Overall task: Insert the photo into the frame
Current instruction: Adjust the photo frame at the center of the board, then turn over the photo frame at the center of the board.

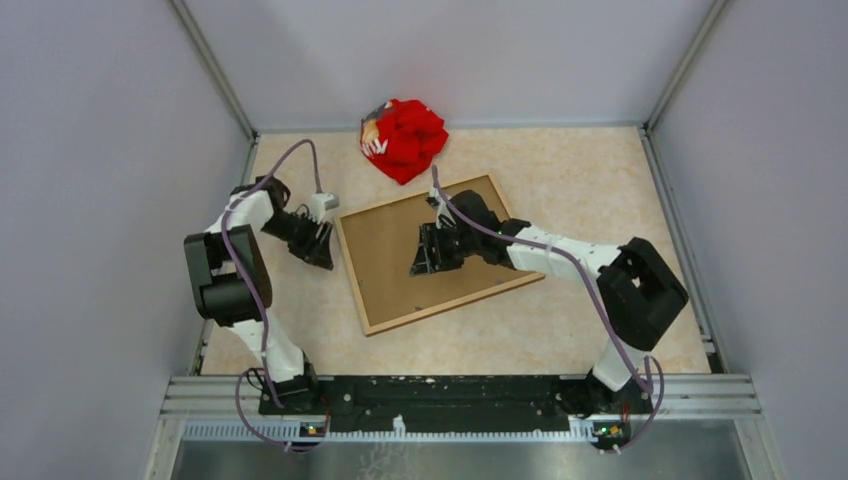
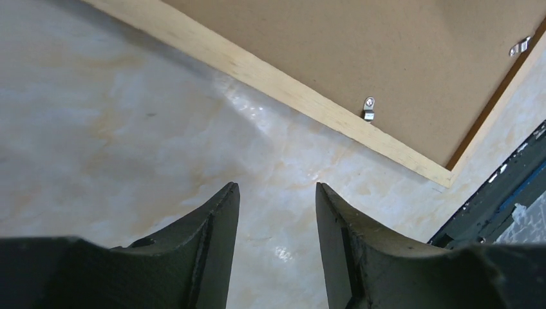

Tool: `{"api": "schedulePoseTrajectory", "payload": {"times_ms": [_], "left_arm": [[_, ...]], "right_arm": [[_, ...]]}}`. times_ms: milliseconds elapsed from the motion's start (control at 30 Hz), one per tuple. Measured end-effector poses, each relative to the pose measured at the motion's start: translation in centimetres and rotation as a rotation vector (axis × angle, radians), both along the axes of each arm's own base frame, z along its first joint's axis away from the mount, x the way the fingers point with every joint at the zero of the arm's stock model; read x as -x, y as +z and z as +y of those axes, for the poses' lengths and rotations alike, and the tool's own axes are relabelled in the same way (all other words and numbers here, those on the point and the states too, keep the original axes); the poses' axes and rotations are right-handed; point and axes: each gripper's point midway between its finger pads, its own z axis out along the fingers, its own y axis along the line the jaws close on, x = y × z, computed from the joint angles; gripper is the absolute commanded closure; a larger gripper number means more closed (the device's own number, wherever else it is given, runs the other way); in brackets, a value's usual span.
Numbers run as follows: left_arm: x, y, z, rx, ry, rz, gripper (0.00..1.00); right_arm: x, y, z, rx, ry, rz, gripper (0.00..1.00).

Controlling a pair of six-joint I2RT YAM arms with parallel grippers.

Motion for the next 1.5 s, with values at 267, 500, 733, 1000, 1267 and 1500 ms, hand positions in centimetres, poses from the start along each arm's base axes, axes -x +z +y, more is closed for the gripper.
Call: {"api": "schedulePoseTrajectory", "payload": {"times_ms": [267, 500, 733, 1000, 1267, 1500], "left_arm": [[1.5, -2.7, -2.2, 0.010, -0.061, 0.041, 0.48], [0.6, -3.0, -2.6, 0.015, -0.047, 0.013, 0.49], [0.2, -3.2, -2.7, 0.022, -0.037, 0.007, 0.49], [0.3, -3.6, -2.9, 0.042, -0.033, 0.027, 0.49], [0.2, -3.6, -3.0, 0.044, -0.033, 0.025, 0.50], [0.2, -3.6, -3.0, 0.044, -0.033, 0.025, 0.50]], "right_arm": [[1.9, -4.2, -0.8, 0.070, 0.109, 0.116, 0.50], [2.9, -6.9, -1.2, 0.114, 0.158, 0.170, 0.51], [2.8, -7.3, -0.6, 0.099, 0.186, 0.179, 0.52], [3.0, -7.3, -0.2, 0.084, 0.201, 0.185, 0.53], [3.5, -7.4, 0.3, 0.074, 0.221, 0.188, 0.54], [4.4, -7.4, 1.1, 0.064, 0.254, 0.181, 0.55]]}}
